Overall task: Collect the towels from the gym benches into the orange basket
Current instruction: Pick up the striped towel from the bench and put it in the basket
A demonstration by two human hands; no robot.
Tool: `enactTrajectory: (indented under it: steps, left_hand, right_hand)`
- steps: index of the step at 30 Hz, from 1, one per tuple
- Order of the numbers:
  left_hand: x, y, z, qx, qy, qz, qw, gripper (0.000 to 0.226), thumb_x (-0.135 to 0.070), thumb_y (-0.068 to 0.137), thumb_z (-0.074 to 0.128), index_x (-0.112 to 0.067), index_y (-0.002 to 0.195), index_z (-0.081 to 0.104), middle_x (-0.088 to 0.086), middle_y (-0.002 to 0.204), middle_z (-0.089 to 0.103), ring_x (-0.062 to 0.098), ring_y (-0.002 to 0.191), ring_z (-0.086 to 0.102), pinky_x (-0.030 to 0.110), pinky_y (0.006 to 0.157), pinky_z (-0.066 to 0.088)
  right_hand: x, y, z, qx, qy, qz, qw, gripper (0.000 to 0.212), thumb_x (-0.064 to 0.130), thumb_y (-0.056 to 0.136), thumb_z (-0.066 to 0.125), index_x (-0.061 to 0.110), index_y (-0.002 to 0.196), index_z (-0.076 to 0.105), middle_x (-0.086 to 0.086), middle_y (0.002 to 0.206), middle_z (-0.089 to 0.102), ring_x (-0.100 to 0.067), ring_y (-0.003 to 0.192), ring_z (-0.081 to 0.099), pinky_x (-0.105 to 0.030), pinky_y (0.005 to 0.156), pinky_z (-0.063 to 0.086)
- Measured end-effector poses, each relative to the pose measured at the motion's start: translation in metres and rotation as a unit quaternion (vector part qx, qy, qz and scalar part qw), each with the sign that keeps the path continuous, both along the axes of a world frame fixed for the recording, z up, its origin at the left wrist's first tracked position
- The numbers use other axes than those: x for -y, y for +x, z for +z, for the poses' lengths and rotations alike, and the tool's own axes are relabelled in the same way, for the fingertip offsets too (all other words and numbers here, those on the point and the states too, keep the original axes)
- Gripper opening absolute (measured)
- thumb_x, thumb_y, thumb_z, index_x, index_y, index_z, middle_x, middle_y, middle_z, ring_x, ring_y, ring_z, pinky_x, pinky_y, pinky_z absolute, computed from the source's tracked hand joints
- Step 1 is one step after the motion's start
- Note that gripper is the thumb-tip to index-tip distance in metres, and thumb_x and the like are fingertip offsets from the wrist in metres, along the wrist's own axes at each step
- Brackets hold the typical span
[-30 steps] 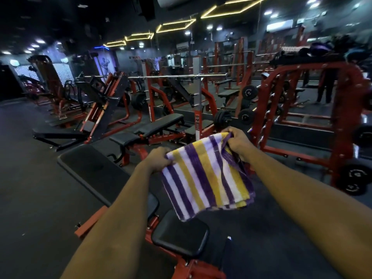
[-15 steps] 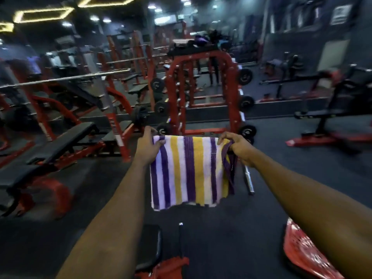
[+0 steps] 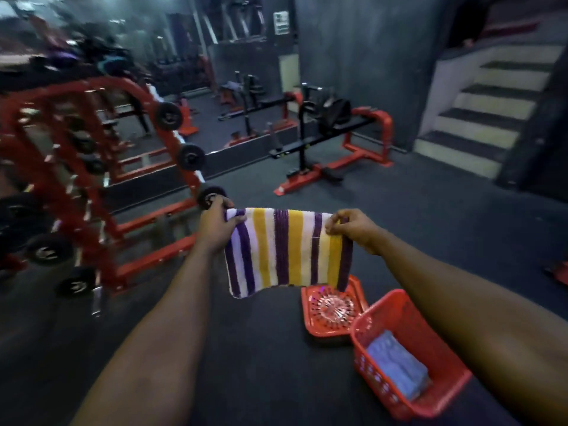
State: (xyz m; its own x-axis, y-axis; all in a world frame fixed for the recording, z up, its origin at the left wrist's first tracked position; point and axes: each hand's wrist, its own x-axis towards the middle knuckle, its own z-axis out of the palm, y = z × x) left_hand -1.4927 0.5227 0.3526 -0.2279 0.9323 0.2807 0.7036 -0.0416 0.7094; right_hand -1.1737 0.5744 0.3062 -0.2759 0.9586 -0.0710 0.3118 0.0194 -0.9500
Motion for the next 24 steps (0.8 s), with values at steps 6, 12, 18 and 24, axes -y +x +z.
enactTrajectory:
  steps: [6,12,18,24]
  left_hand:
    - [-0.064,0.129,-0.042,-0.027,-0.042,-0.107,0.993,0.027,-0.016,0.077,0.077,-0.006,0.097,0.062,0.007,0.092,0.067,0.025,0.09,0.06,0.031,0.077,0.043]
    - [-0.111,0.227,-0.097,-0.052,-0.113,-0.215,0.969,0.021,-0.012,0.077,0.076,-0.006,0.094,0.064,0.01,0.096,0.071,0.026,0.094,0.063,0.024,0.073,0.037]
    - [-0.162,0.315,-0.17,-0.089,-0.202,-0.325,0.92,0.02,-0.013,0.077,0.075,-0.009,0.093,0.065,0.009,0.094,0.071,0.024,0.091,0.063,0.02,0.068,0.034]
    - [-0.2,0.376,-0.275,-0.154,-0.282,-0.439,0.839,0.022,-0.007,0.075,0.074,-0.008,0.096,0.065,0.009,0.087,0.07,0.021,0.079,0.063,0.023,0.063,0.036]
  right_hand:
    - [-0.002,0.131,-0.039,0.009,-0.009,-0.128,0.992,0.026,-0.007,0.072,0.072,0.017,0.068,0.064,-0.005,0.068,0.052,-0.019,0.068,0.046,-0.027,0.058,0.038]
    - [0.02,0.217,-0.097,0.029,-0.065,-0.256,0.964,0.021,0.0,0.064,0.069,0.021,0.066,0.067,-0.011,0.073,0.054,-0.02,0.069,0.048,-0.03,0.064,0.038]
    - [0.048,0.265,-0.168,0.04,-0.127,-0.397,0.908,0.021,0.002,0.062,0.06,0.022,0.064,0.066,-0.001,0.068,0.06,-0.016,0.064,0.048,-0.027,0.057,0.038]
    - [0.069,0.269,-0.265,0.085,-0.236,-0.503,0.827,0.03,-0.005,0.069,0.063,0.024,0.06,0.063,0.003,0.06,0.056,-0.012,0.057,0.046,-0.025,0.056,0.038]
